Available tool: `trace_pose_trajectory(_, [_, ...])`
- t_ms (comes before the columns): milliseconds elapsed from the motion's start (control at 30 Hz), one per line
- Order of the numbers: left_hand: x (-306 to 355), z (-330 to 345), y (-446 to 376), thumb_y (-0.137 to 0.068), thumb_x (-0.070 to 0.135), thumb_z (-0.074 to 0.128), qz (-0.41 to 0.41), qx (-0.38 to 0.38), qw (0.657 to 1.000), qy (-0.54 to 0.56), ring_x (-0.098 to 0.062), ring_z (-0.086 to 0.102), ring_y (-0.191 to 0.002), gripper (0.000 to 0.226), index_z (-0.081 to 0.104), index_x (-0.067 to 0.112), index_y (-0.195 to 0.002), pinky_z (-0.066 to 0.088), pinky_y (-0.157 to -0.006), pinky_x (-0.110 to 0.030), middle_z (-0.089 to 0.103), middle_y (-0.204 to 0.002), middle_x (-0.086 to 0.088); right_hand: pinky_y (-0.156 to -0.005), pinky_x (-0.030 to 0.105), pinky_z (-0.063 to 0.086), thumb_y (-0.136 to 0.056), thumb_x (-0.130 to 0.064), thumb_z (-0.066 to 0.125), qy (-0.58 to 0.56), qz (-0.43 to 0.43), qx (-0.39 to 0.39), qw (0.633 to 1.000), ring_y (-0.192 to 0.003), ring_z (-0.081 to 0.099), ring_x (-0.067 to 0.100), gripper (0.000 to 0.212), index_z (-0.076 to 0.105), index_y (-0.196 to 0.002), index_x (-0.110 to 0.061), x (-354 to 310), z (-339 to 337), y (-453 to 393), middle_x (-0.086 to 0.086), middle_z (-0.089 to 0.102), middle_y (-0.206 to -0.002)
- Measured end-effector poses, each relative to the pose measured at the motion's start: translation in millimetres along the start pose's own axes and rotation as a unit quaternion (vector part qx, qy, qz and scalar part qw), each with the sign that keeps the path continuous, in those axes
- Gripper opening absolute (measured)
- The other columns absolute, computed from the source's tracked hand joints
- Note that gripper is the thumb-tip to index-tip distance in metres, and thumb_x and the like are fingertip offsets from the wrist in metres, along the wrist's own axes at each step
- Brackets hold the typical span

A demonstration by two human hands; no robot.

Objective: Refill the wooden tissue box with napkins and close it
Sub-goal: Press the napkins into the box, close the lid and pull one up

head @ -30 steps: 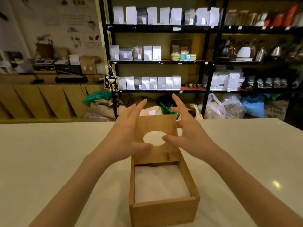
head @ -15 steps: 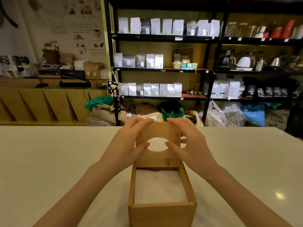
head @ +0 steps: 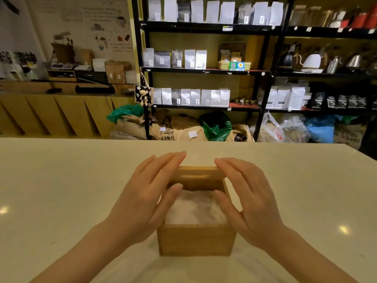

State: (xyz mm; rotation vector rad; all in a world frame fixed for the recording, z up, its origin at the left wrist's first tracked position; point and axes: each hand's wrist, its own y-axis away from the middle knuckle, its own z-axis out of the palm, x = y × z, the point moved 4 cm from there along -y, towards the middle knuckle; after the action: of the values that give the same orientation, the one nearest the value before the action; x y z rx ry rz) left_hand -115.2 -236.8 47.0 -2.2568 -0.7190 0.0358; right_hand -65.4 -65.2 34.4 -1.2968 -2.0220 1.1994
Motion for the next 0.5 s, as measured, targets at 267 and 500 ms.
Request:
trace_pose_trajectory(267, [10.9, 11.2, 44.5, -0.093, 0.050, 0.008, -0.022, -0.089, 0.991, -0.093, -0.013, 0.005, -0.144, 0.062, 0.010, 0.019, -0.147, -0.003, -0.116, -0.038, 0.009, -0.156, -0.001, -0.117, 0.041, 0.013, -0.092, -0.049, 0.025, 0.073, -0.068, -0.055, 0.994, -0.140, 0.024, 0.016, 0.057, 0.034, -0.137, -0.016, -7.8, -2.0, 40.6, 0.002, 0.036, -0.143])
trace_pose_trajectory(500, [11.5, 25.3, 67.7, -0.092, 0.051, 0.008, -0.033, -0.096, 0.988, -0.115, -0.018, 0.004, -0.145, 0.061, 0.012, 0.022, -0.146, -0.003, -0.114, -0.048, 0.016, -0.154, -0.005, -0.115, 0.042, 0.012, -0.090, -0.048, 0.030, 0.108, -0.102, -0.074, 0.986, -0.137, 0.027, 0.018, 0.054, 0.036, -0.135, -0.019, -9.7, 2.6, 61.5, 0.002, 0.037, -0.143])
